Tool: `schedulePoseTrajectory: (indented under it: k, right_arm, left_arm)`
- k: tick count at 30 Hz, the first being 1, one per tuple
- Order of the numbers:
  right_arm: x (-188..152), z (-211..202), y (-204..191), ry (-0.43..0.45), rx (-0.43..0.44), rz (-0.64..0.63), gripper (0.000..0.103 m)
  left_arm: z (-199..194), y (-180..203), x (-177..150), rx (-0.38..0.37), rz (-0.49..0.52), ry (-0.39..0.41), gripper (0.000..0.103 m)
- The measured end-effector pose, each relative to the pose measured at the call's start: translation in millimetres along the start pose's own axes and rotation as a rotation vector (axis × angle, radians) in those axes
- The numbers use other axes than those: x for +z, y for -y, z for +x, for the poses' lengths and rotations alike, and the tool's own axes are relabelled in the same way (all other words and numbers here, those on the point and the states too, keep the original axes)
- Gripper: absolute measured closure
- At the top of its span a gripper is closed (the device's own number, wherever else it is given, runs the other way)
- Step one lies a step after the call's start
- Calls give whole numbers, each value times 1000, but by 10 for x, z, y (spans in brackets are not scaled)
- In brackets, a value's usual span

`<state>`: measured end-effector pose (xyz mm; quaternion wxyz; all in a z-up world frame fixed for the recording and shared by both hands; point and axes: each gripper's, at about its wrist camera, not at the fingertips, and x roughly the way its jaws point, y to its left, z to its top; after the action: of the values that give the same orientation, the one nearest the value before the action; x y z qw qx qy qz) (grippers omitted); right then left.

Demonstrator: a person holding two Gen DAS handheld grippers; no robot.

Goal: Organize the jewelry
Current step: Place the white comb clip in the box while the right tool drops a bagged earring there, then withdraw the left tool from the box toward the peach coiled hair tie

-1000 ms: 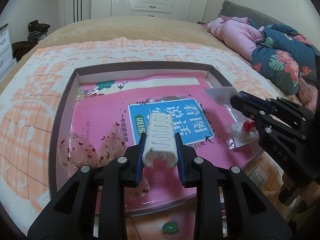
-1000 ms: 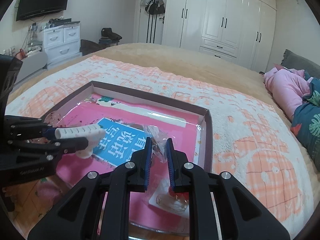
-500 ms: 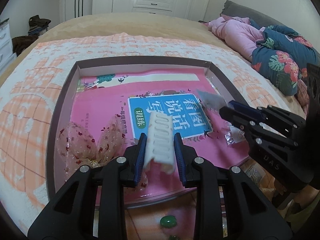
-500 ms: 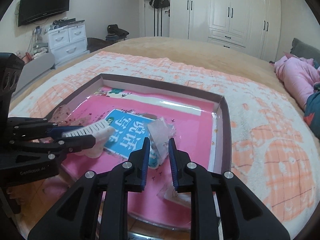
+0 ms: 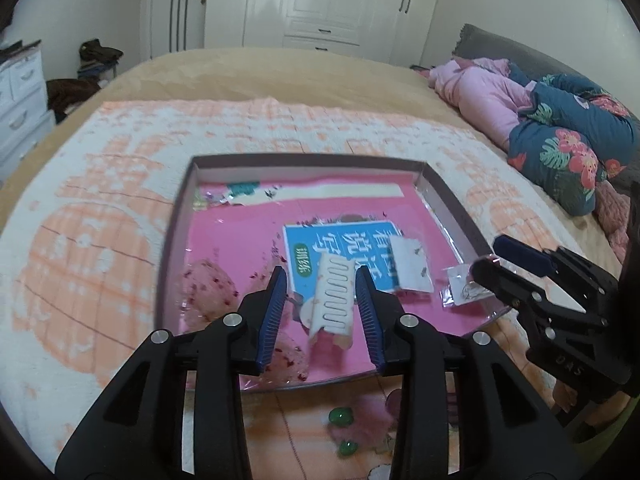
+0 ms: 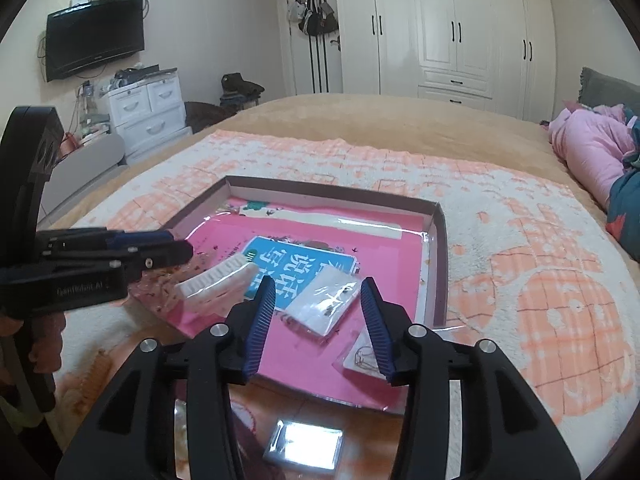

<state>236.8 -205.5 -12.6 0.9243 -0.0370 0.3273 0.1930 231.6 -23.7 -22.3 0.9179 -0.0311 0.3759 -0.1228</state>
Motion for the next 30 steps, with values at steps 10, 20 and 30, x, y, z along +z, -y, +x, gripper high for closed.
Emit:
schedulePoseTrajectory:
  k: [10,20,30]
  right_arm:
    - [-58,-336,-51,44,4,-14,48]
    - [-141,-651,-34,79,-14,6,43]
    - [-278,-896,-122,88,-17,-12,39]
  left_arm:
    - [-326,25,-74,7,-45,71,65]
    - [-631,-50,-166,26,-63,124,49]
    - [-797,-82,-332,49,-55,135,45]
